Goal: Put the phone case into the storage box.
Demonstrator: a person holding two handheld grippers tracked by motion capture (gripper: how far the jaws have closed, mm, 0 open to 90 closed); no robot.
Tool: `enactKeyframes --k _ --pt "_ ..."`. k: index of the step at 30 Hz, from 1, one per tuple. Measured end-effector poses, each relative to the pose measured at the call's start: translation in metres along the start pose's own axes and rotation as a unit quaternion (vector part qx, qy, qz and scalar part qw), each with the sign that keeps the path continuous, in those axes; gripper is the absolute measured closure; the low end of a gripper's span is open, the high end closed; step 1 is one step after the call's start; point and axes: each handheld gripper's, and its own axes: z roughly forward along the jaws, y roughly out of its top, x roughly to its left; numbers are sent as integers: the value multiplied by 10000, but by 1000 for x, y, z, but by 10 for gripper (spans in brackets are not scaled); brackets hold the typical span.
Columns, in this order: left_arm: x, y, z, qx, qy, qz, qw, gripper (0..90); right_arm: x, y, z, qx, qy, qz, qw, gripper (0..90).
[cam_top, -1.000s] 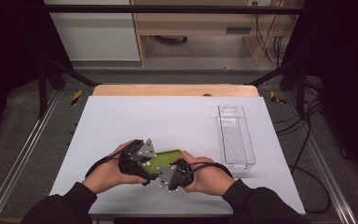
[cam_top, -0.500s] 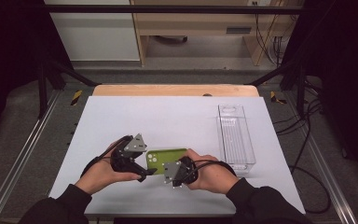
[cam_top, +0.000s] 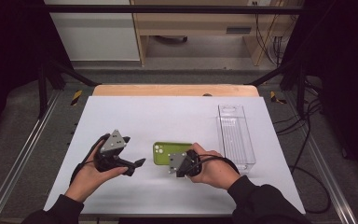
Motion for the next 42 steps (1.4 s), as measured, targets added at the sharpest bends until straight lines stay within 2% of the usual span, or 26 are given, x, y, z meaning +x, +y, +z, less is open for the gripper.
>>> enactKeyframes --k 3,7,12,14,15,19,22,25,28,33,36,37,40,42 --pt "1 -7 -2 -186 275 -234 9992 48 -3 -3 2 -27 -91 156 9998 872" --pt "-2 -17 -3 -416 635 -340 9965 46 -8 -6 3 -96 -246 399 9989 873" --pt "-8 -29 -2 -630 908 -473 9927 46 -17 -9 0 -266 -533 747 9954 873" --pt "-11 -34 -2 -708 1013 -492 9911 46 -20 -10 -2 -364 -642 911 9931 873" --pt "-11 -34 -2 -708 1013 -492 9911 46 -22 -11 -3 -420 -712 1011 9914 873" --pt "-10 -44 -1 -1046 1208 -772 9841 47 -28 -14 -5 -611 -926 1326 9849 874" --pt "-9 -52 0 -1047 1325 -815 9823 47 -33 -14 -7 -782 -1072 1535 9792 874" --pt "-8 -58 -2 -1093 1429 -830 9802 45 -36 -14 -10 -970 -1269 1805 9705 875" --pt "-6 -65 -6 -1226 1500 -962 9763 44 -40 -13 -13 -1183 -1489 2044 9602 876" --pt "-3 -73 -10 -1306 1662 -1096 9712 44 -51 -17 -18 -1542 -1794 2556 9374 877" --pt "-2 -75 -11 -1333 1692 -1135 9699 44 -58 -21 -23 -1762 -1918 2839 9228 877" --pt "-2 -76 -11 -1337 1700 -1142 9696 44 -60 -22 -26 -1818 -1956 2905 9188 878" --pt "-2 -76 -11 -1335 1709 -1129 9696 44 -65 -24 -31 -1896 -2057 3017 9114 879" --pt "-3 -77 -10 -1313 1697 -1116 9703 44 -70 -24 -34 -1916 -2086 3053 9092 879"
